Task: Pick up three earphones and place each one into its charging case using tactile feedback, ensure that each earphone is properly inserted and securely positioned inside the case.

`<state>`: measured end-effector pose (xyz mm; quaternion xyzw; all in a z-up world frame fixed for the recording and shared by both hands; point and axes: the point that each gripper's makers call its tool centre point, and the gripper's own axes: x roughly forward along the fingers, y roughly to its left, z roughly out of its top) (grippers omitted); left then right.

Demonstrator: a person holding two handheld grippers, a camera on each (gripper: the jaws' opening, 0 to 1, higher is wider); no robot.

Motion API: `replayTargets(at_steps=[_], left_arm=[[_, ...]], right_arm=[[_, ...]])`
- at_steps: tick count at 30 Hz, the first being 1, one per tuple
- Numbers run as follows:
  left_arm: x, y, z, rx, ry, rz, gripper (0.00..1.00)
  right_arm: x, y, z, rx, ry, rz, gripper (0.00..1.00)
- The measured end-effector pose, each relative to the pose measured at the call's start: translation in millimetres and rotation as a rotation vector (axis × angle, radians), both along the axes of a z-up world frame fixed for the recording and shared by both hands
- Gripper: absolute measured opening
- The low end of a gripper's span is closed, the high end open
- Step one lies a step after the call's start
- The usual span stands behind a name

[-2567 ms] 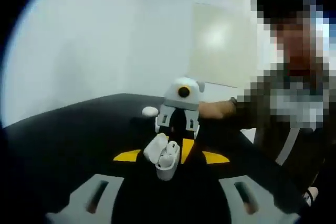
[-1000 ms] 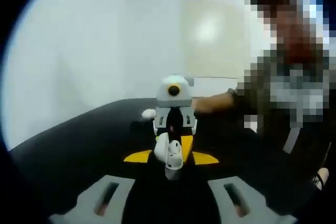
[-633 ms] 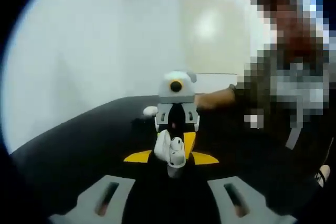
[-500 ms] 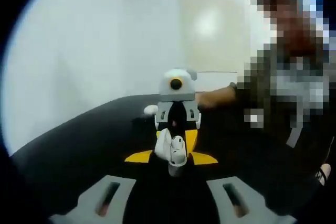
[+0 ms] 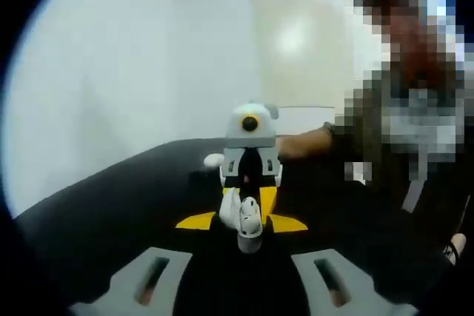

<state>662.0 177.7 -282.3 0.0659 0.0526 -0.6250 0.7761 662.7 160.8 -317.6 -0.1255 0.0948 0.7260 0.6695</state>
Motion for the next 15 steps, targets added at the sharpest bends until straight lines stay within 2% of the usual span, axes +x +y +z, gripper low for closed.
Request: replayTargets(at_steps=[6, 9, 15], left_arm=[[-1.0, -0.8, 0.7, -0.003, -0.013, -0.002, 0.26], [-5.0, -1.6, 4.7, -0.031, -0.007, -0.016, 0.24], [-8.8, -3.8, 5.9, -0.042, 0.001, -0.026, 0.23]], right_arm=[[1.4, 1.0, -0.5, -0.011, 0.035, -0.014, 0.17], [1.8, 1.1, -0.5, -0.012, 0.047, -0.019, 0.17], [1.8, 0.7, -0.3, -0.008, 0.045, -0.018, 0.17]])
